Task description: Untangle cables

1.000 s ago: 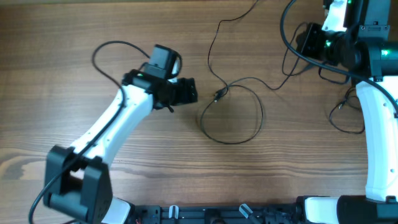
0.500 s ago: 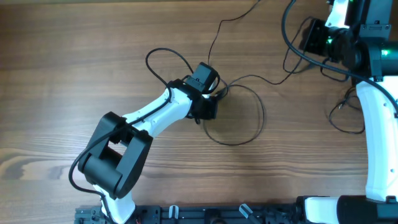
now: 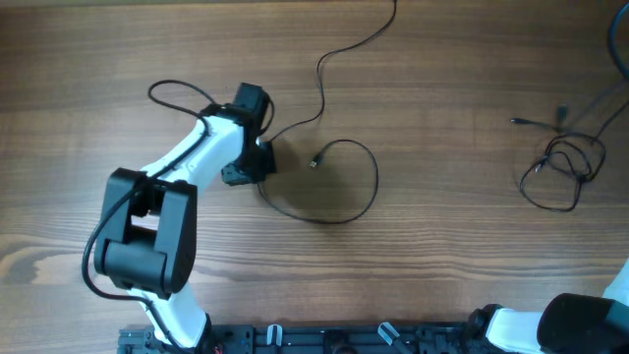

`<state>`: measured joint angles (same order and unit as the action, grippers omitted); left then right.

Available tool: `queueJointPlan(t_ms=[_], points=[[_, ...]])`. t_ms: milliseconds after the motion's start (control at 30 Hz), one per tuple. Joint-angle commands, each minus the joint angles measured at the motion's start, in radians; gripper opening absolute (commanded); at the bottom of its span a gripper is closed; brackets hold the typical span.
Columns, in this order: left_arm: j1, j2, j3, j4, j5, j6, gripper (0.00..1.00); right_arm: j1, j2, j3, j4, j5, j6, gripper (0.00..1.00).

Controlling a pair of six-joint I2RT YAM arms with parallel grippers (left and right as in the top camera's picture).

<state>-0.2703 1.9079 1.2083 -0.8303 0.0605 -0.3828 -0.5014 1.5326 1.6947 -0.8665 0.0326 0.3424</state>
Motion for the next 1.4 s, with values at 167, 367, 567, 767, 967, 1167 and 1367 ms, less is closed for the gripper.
queueJointPlan(t_ms=[167, 367, 567, 767, 967, 1167, 1367], points=[[-0.017, 0.009, 0.003, 0.018, 0.153, -0.018, 0.04, 0.004, 0.066, -0.001, -0.165, 0.048, -0.054, 0.06], [-0.031, 0.009, 0.003, 0.018, 0.153, -0.018, 0.04, -0.011, 0.119, -0.001, -0.112, 0.168, -0.013, 0.76], [-0.031, 0.009, 0.003, 0.029, 0.153, -0.018, 0.04, -0.031, 0.119, -0.001, -0.149, 0.135, 0.076, 0.92], [-0.031, 0.009, 0.003, 0.042, 0.153, -0.018, 0.04, 0.034, 0.168, -0.002, -0.339, -0.357, -0.205, 0.92], [-0.031, -0.011, 0.003, 0.095, 0.392, 0.034, 0.04, 0.268, 0.315, -0.003, -0.443, -0.363, -0.315, 0.95], [-0.031, -0.125, 0.003, 0.186, 0.523, 0.069, 0.04, 0.528, 0.389, -0.008, -0.364, -0.483, -0.265, 0.96], [-0.054, -0.297, 0.003, 0.184, 0.518, 0.07, 0.04, 0.728, 0.394, -0.008, -0.125, -0.55, 0.275, 0.93]])
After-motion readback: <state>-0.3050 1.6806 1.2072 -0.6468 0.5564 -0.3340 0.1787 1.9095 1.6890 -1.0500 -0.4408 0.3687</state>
